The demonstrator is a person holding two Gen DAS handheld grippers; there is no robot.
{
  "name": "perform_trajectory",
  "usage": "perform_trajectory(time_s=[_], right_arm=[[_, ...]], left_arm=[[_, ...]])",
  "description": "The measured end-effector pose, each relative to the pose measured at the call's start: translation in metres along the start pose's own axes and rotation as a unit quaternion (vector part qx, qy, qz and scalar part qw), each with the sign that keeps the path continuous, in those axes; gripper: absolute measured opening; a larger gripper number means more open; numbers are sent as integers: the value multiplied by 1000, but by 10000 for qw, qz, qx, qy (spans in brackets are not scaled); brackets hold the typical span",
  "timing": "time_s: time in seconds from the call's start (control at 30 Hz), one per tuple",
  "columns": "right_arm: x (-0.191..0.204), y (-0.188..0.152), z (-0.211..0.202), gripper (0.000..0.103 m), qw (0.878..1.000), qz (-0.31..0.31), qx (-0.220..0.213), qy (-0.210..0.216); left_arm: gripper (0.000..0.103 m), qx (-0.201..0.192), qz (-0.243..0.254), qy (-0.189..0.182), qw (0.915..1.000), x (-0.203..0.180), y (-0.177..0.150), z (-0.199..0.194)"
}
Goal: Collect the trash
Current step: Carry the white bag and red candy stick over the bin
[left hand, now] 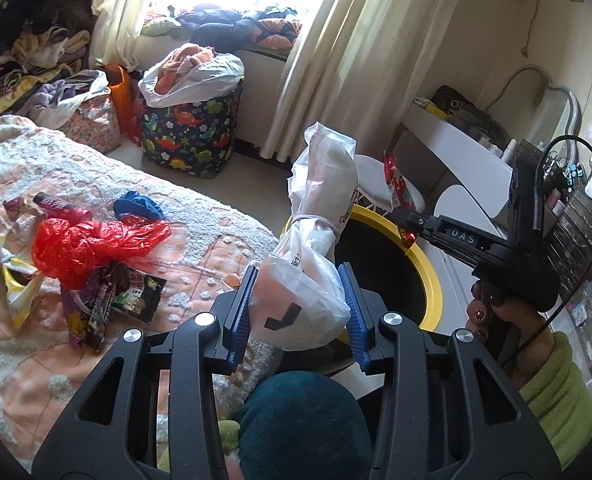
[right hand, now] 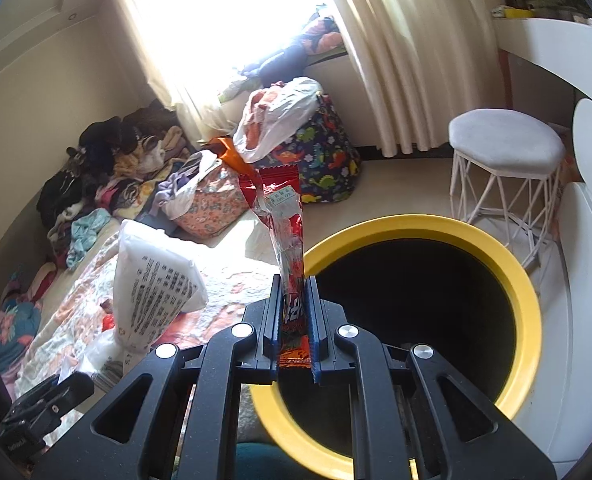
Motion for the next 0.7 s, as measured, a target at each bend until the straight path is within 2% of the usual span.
perform_trajectory(time_s=[0.7], right_arm=[[-64,-6,14,11,9954,714,152,-619]], left_arm=[[33,604,351,-221,9973,-28,-11,56]])
Point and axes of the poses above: each gripper's, at about its wrist camera, not at the fingertips, and z roughly the way its jaws point, x to its left, y to its top, the point moved 1 cm from there along z, roughly the way its jaws point
